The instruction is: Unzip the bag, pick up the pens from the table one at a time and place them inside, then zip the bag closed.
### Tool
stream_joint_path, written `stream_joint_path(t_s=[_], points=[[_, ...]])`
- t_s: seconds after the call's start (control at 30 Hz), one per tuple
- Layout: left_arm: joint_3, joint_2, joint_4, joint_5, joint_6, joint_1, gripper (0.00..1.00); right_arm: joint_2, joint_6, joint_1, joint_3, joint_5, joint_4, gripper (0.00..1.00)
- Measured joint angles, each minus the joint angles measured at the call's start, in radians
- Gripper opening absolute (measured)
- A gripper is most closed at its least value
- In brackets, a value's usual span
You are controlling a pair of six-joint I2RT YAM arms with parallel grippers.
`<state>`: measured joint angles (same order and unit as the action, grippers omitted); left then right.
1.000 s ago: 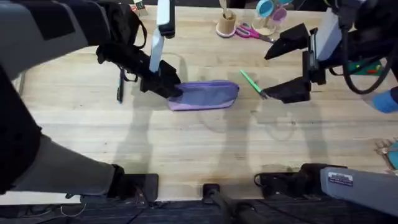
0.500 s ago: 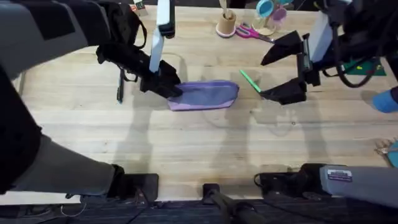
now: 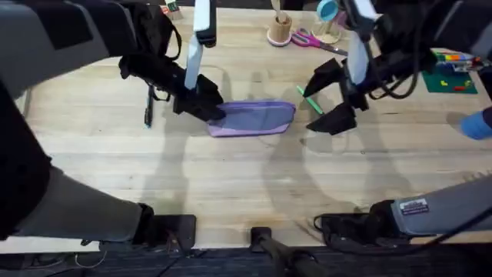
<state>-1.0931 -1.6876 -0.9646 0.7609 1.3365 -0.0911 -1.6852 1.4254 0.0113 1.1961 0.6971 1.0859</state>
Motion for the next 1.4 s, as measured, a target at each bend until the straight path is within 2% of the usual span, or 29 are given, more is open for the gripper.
stream_joint_path(t_s=[0.23,0.5,0.73,0.87,0.97,1.1,1.17,1.3,1.4], points=[[0.000,0.000,0.000,0.000,0.000,0.000,0.042,-0.045,0.000,-0.049,0.000,0.000,-0.044,0.995],[0.000,0.000,0.000,0.000,0.000,0.000,0.042,-0.047,0.000,-0.070,0.000,0.001,-0.079,0.995],[0.000,0.000,0.000,0.000,0.000,0.000,0.042,-0.048,0.000,-0.075,0.000,0.003,-0.094,0.953],[0.000,0.000,0.000,0.000,0.000,0.000,0.042,-0.048,0.000,-0.075,0.000,0.003,-0.096,0.900],[0.000,0.000,0.000,0.000,0.000,0.000,0.042,-0.048,0.000,-0.075,0.000,0.003,-0.097,0.808],[0.000,0.000,0.002,0.000,0.000,0.000,0.042,-0.056,0.000,-0.080,0.000,0.005,-0.096,0.795],[0.000,0.000,0.003,0.000,0.000,0.000,0.042,-0.069,0.001,-0.085,0.000,0.006,-0.095,0.724],[0.000,0.000,0.004,0.000,0.000,0.000,0.042,-0.086,0.001,-0.088,0.000,0.006,-0.102,0.451],[0.000,0.000,0.004,0.000,0.000,0.000,0.042,-0.086,0.000,-0.087,0.000,0.006,-0.102,0.092]])
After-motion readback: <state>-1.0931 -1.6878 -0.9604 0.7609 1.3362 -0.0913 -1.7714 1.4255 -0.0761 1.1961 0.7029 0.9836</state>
